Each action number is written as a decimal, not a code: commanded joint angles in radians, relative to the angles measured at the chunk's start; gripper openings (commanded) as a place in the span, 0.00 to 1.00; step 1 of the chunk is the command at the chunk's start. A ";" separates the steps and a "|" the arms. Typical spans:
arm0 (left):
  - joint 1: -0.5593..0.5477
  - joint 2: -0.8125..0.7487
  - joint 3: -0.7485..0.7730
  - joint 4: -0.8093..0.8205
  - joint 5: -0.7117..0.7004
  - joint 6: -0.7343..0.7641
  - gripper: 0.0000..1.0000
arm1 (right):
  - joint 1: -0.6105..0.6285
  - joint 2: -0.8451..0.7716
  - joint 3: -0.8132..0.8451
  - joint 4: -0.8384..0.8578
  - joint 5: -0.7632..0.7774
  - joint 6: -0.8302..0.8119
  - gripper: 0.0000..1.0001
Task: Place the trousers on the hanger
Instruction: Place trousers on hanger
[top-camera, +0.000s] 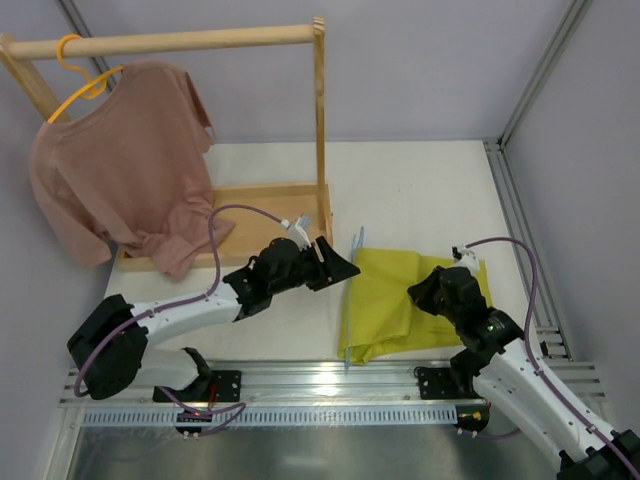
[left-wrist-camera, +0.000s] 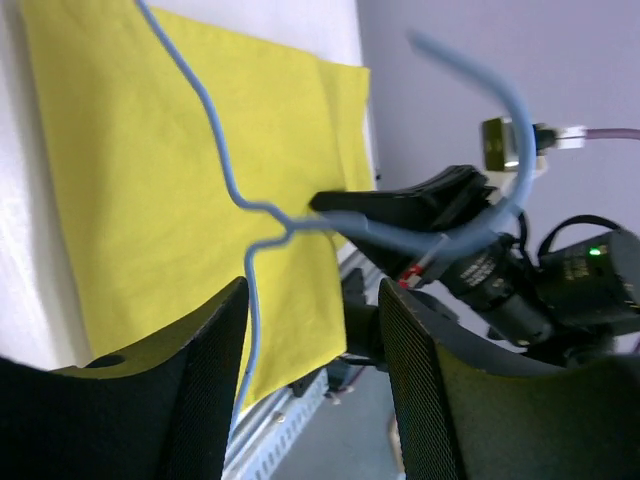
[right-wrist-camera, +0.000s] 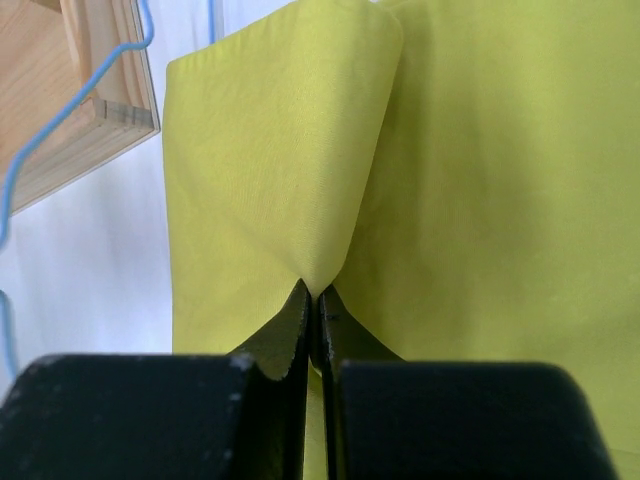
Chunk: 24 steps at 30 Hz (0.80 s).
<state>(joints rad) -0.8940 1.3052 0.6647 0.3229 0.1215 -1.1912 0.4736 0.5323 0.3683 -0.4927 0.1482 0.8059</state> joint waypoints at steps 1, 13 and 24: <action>0.004 0.026 0.044 -0.293 -0.062 0.119 0.53 | -0.006 0.012 0.024 0.059 -0.004 -0.010 0.04; -0.026 0.028 0.066 -0.293 -0.060 0.201 0.61 | -0.006 0.040 0.027 0.071 -0.039 -0.024 0.04; -0.054 -0.052 0.058 -0.271 -0.031 0.320 0.68 | 0.003 0.055 0.156 0.141 -0.176 0.044 0.04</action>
<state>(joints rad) -0.9474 1.2884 0.6991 0.0101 0.0803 -0.9356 0.4740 0.5900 0.4297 -0.4316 0.0341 0.8230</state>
